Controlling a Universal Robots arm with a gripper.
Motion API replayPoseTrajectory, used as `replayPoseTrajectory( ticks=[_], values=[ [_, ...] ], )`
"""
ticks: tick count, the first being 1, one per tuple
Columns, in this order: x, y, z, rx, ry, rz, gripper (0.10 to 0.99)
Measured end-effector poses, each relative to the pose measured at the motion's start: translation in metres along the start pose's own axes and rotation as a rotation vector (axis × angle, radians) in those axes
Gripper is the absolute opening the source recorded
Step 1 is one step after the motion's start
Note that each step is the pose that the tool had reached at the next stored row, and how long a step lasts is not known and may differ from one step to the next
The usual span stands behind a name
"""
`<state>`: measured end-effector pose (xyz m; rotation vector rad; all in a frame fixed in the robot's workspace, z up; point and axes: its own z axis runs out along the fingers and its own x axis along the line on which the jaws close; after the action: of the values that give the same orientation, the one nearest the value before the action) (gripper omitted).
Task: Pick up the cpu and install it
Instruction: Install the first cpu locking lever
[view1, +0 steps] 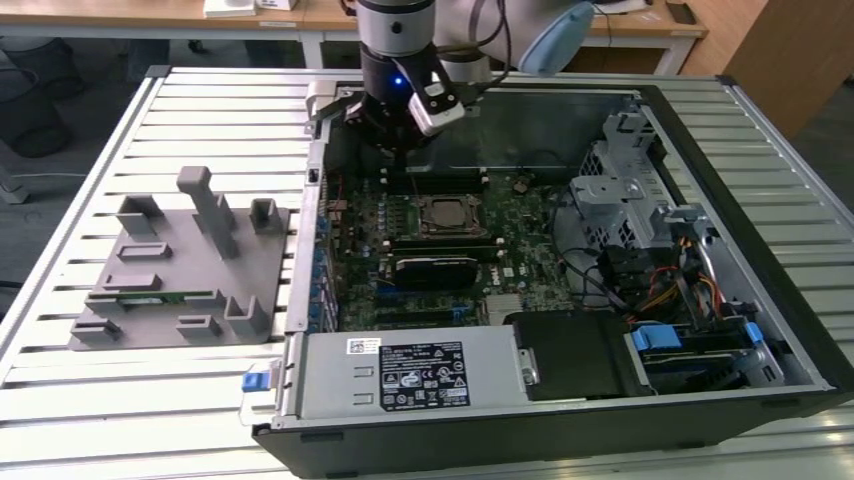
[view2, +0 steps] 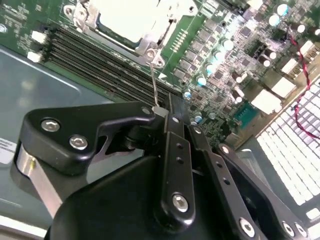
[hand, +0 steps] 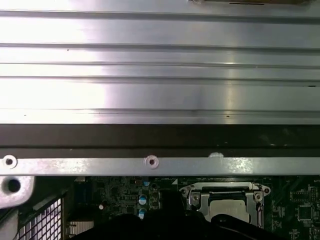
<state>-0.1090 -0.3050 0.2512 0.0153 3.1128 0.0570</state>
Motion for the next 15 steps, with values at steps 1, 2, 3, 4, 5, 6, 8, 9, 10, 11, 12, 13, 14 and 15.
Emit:
replayPoseTrajectory(
  ticks=[1, 2, 3, 4, 5, 6, 8, 9, 10, 11, 12, 13, 14, 15],
  values=[
    [-0.0031, 0.0, 0.0001, 0.0, 0.0009, 0.0, 0.106],
    [-0.0067, 0.0001, 0.0002, 0.0, 0.0023, 0.0, 0.106],
    [-0.0105, 0.0001, 0.0003, 0.0, 0.0038, 0.0, 0.106],
    [-0.0142, 0.0001, 0.0004, 0.0, 0.0053, 0.0, 0.106],
    [-0.018, 0.0002, 0.0005, 0.0, 0.0065, 0.0, 0.106],
    [-0.0219, 0.0002, 0.0006, 0.0, 0.0076, -0.001, 0.106],
    [-0.0291, 0.0003, 0.0009, 0.0, 0.0089, -0.002, 0.106],
    [-0.031, 0.0003, 0.0009, 0.0, 0.0091, -0.003, 0.106],
    [-0.0316, 0.0001, 0.001, -0.002, 0.0091, -0.004, 0.106],
    [-0.0318, -0.0002, 0.0011, -0.008, 0.0091, -0.005, 0.106],
    [-0.0319, -0.0006, 0.0011, -0.022, 0.0092, -0.004, 0.106],
    [-0.032, -0.0014, 0.0012, -0.04, 0.0094, -0.004, 0.106],
    [-0.0323, -0.0029, 0.0014, -0.053, 0.0094, -0.003, 0.106],
    [-0.0324, -0.0052, 0.0015, -0.059, 0.0094, -0.003, 0.106]
  ],
)
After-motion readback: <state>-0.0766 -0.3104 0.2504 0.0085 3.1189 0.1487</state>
